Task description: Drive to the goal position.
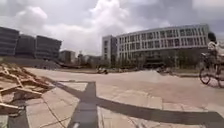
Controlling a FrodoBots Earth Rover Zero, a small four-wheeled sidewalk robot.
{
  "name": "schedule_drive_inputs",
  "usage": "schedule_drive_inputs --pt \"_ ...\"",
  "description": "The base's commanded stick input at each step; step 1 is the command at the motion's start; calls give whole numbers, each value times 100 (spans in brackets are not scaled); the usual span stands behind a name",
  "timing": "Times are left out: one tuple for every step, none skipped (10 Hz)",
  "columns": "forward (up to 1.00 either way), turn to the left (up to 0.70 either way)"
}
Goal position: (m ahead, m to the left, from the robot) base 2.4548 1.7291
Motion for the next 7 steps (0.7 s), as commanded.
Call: schedule_drive_inputs --pt "60 -11" --pt "60 -5" --pt "60 0" --pt "60 0" --pt "60 0" --pt "60 0" --pt "60 0"
